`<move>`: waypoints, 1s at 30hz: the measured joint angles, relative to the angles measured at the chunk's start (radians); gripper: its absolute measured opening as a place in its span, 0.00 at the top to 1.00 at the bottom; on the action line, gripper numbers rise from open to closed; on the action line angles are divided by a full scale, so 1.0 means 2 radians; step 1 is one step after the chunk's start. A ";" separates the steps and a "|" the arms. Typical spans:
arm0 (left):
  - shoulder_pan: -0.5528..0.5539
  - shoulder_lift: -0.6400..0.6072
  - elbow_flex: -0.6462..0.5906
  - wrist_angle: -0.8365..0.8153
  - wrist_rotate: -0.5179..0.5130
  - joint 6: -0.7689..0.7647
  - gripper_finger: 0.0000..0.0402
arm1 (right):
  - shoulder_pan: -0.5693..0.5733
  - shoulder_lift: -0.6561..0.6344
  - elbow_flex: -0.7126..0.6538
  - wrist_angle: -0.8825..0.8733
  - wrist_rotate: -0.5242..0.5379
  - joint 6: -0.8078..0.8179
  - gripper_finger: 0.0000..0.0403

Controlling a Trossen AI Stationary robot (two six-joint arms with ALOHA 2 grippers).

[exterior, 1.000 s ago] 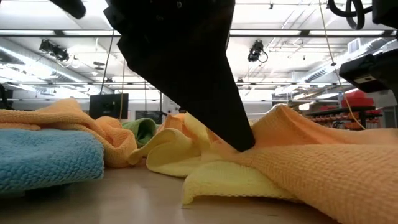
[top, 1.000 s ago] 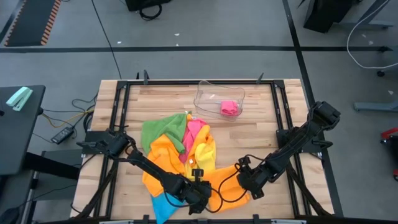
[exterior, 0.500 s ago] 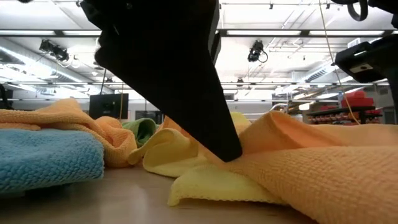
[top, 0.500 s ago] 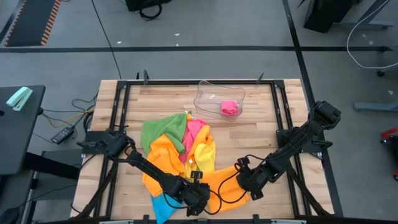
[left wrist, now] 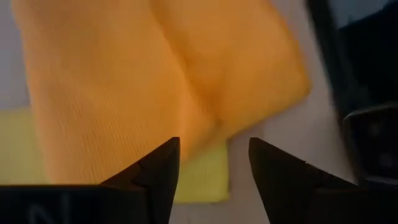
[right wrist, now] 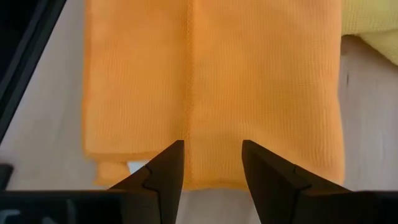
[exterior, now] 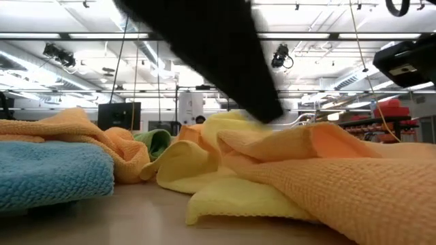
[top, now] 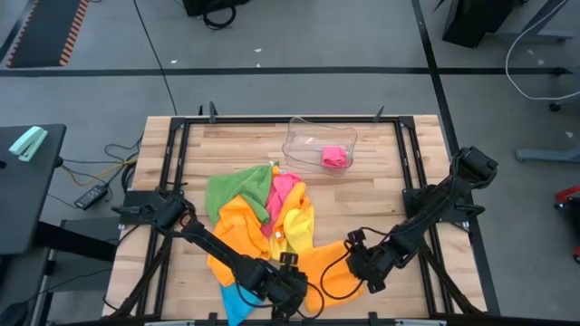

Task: Fold microfiber towels
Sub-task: Fold the right orange microfiber cloth

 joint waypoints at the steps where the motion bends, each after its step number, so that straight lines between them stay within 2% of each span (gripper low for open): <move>1: 0.000 0.000 0.006 -0.002 0.000 0.006 0.49 | 0.002 -0.003 0.000 -0.002 0.000 0.002 0.58; 3: 0.000 0.000 0.018 -0.003 -0.008 0.021 0.48 | 0.006 -0.010 0.000 -0.007 0.006 0.006 0.58; 8: 0.007 0.000 0.016 0.009 -0.086 0.013 0.52 | 0.021 -0.025 0.000 -0.010 0.038 0.010 0.58; 12: 0.012 0.013 -0.009 0.057 -0.069 0.008 0.56 | 0.033 -0.029 0.000 -0.009 0.076 0.011 0.58; 16: 0.010 0.039 -0.015 0.064 -0.062 0.008 0.58 | 0.039 -0.029 0.000 -0.001 0.105 0.011 0.58; 21: 0.006 0.045 -0.015 0.069 -0.062 0.008 0.60 | 0.039 -0.028 -0.002 0.026 0.112 0.010 0.58; 30: 0.001 0.038 -0.003 0.060 -0.059 0.027 0.64 | 0.045 -0.027 -0.046 0.133 0.118 0.004 0.58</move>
